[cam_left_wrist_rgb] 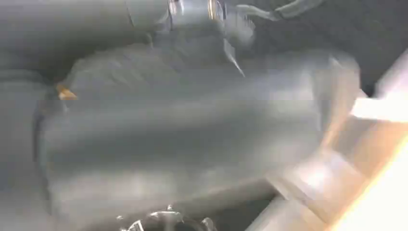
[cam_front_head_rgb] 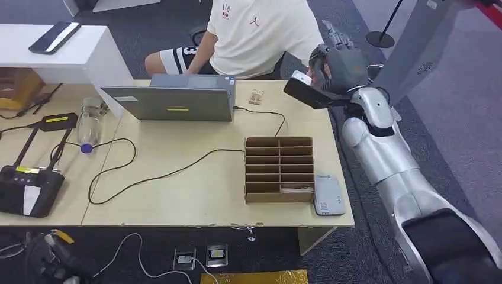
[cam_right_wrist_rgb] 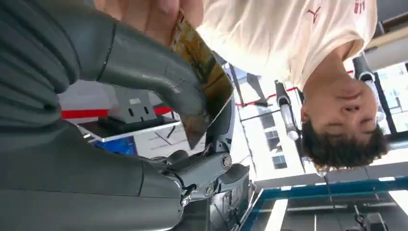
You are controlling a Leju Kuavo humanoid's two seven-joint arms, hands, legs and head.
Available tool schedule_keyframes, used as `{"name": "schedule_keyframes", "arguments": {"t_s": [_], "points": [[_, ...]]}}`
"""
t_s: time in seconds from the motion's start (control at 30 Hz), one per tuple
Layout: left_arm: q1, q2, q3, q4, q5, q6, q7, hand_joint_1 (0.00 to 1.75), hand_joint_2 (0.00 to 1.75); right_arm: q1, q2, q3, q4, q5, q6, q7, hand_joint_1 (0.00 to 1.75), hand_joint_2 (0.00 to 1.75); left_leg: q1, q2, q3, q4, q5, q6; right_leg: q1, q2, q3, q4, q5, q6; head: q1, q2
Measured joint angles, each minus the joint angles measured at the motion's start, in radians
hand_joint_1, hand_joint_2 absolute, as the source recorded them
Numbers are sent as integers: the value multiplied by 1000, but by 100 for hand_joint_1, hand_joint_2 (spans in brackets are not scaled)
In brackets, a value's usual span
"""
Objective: Pass the card to the sensor for recognition and then transmit it.
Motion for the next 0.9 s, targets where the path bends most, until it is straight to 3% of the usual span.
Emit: {"name": "schedule_keyframes", "arguments": {"t_s": [0.1, 0.13, 0.23, 0.33, 0.37, 0.4, 0.43, 0.47, 0.83, 0.9], "points": [[-3, 34, -39, 13, 31, 31, -10, 0, 0, -17, 30, 15, 66, -1, -6, -2, 175, 175, 0, 0, 0, 0, 0, 0, 0, 0, 0, 0, 0, -1, 0, 0], [0, 29, -48, 14, 52, 50, -42, 0, 0, -21, 35, 18, 87, -3, -6, -5, 175, 175, 0, 0, 0, 0, 0, 0, 0, 0, 0, 0, 0, -1, 1, 0], [33, -32, -49, 20, 52, 71, -215, 0, 0, -18, 38, 22, 119, -14, -9, -26, 175, 175, -3, 0, 0, 0, 0, 0, -3, 0, 0, -2, 0, 0, 0, 0], [54, -84, -50, 29, 29, 72, -245, 0, 0, -18, 38, 26, 147, -17, -9, -29, 175, 175, -4, 0, 0, 0, 0, 0, -4, 0, 0, -3, 0, 0, 2, 0], [60, -96, -50, 31, 13, 72, -240, 0, 0, -17, 39, 29, 154, -19, -9, -26, 152, 175, -4, 0, 0, 0, 0, 0, -4, 0, 0, -4, 0, 1, 2, 0], [63, -103, -49, 31, -3, 73, -230, 0, 0, -17, 39, 30, 159, -22, -9, -24, 58, 175, -4, 0, 0, 0, 0, 1, -4, 0, 0, -4, 1, 1, 1, 0], [65, -109, -47, 31, -18, 73, -220, 0, 0, -16, 39, 31, 167, -24, -11, -24, 58, 175, -4, 0, 0, 0, 0, 1, -4, 0, 0, -4, 1, 1, 1, 0], [66, -111, -45, 31, -25, 73, -214, 0, 0, -15, 39, 32, 172, -24, -12, -24, 0, 175, -4, 0, 0, 0, 0, 1, -4, 0, 0, -4, 1, 1, 1, 0], [91, -165, 10, 27, -194, 73, -179, 0, 0, -8, 19, 40, 201, -110, -113, -38, 0, 175, -3, 1, 0, 0, 0, 1, -3, 1, 0, -4, 1, 1, 1, 0], [96, -156, 19, 19, -204, 73, -83, 0, 0, -9, 4, 30, 201, -135, -131, -45, 0, 175, -3, 1, 0, 0, 0, 1, -3, 1, 0, -3, 1, 1, 1, 0]]}}
